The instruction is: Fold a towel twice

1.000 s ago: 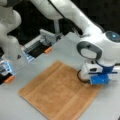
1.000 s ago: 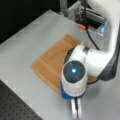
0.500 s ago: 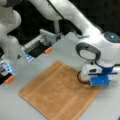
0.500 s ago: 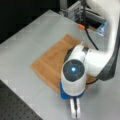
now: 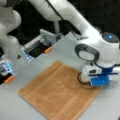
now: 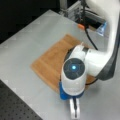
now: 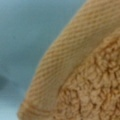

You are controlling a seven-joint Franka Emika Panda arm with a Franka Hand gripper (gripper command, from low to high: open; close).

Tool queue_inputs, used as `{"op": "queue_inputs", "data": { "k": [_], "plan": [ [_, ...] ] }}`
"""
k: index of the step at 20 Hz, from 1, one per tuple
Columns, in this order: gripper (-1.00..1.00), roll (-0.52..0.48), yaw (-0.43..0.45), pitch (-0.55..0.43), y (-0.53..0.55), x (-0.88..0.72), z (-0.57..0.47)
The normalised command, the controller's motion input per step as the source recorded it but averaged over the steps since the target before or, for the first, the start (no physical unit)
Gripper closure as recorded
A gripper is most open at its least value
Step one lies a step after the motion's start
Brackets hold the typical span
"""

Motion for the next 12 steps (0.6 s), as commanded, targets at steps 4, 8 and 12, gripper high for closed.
{"op": "queue_inputs", "data": {
  "k": [4, 8, 12],
  "plan": [
    [1.0, -0.189, -0.074, -0.111, -0.02, -0.14, -0.17],
    [1.0, -0.182, -0.083, -0.108, 0.02, -0.15, -0.16],
    [1.0, -0.177, -0.083, -0.092, 0.05, -0.18, -0.12]
  ]
}}
